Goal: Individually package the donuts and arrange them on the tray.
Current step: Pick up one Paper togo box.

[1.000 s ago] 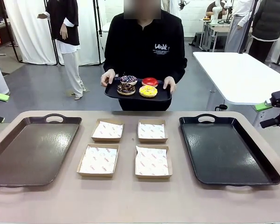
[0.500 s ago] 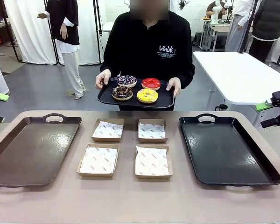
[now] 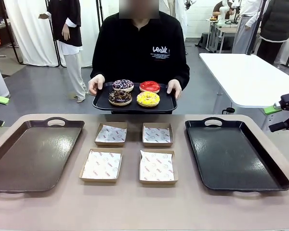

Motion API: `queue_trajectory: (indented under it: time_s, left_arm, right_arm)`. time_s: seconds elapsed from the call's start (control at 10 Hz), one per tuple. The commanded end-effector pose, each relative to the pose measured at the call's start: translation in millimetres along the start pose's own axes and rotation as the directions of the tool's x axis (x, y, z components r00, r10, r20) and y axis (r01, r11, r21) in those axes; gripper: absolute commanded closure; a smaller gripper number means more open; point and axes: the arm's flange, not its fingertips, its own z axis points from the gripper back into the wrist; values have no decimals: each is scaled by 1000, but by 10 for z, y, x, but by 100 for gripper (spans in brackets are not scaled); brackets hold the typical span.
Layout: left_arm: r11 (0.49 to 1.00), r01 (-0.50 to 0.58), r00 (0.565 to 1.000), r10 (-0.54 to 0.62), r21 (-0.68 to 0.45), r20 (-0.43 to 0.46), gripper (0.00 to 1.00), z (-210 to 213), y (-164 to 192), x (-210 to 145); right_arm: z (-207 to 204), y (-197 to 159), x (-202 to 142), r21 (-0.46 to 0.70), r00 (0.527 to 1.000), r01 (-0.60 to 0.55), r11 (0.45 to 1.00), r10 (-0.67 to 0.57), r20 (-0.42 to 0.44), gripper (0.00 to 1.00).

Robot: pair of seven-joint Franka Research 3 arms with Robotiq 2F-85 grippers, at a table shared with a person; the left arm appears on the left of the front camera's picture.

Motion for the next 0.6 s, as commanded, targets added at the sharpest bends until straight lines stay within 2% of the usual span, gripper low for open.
queue_trajectory:
  time_s: [0.0,0.5]
  left_arm:
    - [1000,2,1000,-2,-11,1,0,-4,0,4]
    - [1000,2,1000,-2,-11,1,0,-4,0,4]
  right_arm:
    - [-19,-7,5,12,1000,2,1000,-3,5,0]
    - [-19,-7,5,12,1000,2,1000,-3,5,0]
